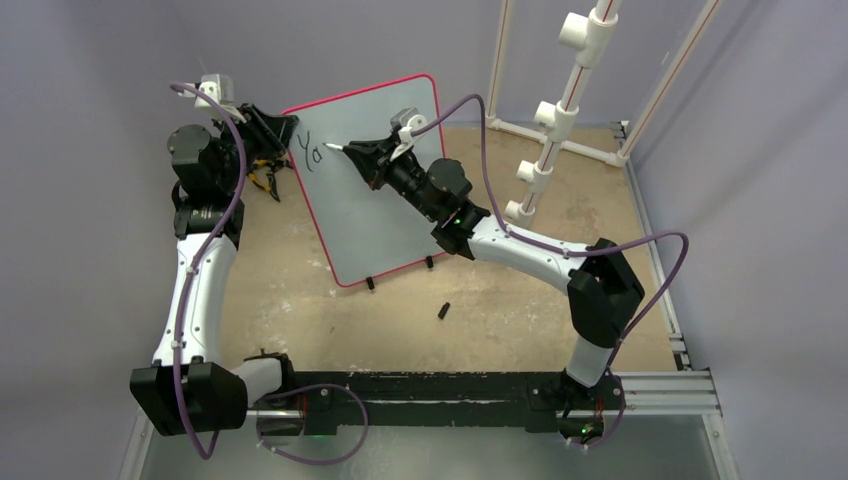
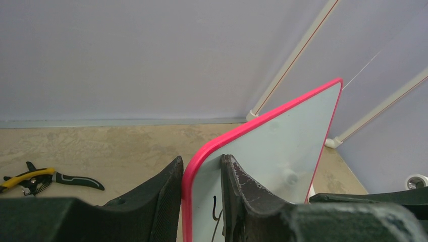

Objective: Write a sentence on the whiteboard

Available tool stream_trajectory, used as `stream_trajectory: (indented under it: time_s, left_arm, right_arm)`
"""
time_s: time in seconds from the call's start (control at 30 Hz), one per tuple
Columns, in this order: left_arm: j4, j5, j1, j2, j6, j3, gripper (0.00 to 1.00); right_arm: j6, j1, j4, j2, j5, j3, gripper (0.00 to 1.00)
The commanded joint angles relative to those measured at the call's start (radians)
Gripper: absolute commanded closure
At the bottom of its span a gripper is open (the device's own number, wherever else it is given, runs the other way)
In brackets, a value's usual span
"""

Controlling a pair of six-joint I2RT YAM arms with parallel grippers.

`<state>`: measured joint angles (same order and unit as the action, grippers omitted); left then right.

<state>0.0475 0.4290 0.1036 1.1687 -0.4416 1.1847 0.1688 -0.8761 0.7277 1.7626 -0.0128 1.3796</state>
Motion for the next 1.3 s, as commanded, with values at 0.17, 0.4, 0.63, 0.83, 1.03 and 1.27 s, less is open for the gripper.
stream_trajectory:
  time_s: [0.17, 0.4, 0.63, 0.83, 1.03, 1.27]
  left_arm:
    - [0.012, 0.035, 0.002, 0.003, 0.005, 0.004, 0.7]
    - [0.012, 0.035, 0.004, 0.003, 0.005, 0.003, 0.7]
    - [0.014, 0.037, 0.005, 0.003, 0.004, 0.002, 0.7]
    - [0.013, 0.036, 0.006, 0.003, 0.004, 0.001, 0.7]
    - [0.015, 0.037, 0.006, 0.003, 0.004, 0.001, 0.7]
    - [0.015, 0.037, 0.006, 0.003, 0.004, 0.002, 0.7]
  right_arm:
    - [0.005, 0.008, 0.006, -0.037, -0.014, -0.082, 1.0]
    - [0.008, 0.008, -0.002, -0.062, -0.043, -0.109, 1.0]
    - [-0.011, 0.008, 0.01, -0.079, -0.071, -0.082, 1.0]
    - [-0.025, 0.011, 0.013, -0.062, -0.081, -0.038, 1.0]
    - [-0.027, 0.02, 0.019, -0.051, -0.078, -0.009, 1.0]
    - [-0.028, 0.026, 0.008, -0.04, -0.063, 0.006, 1.0]
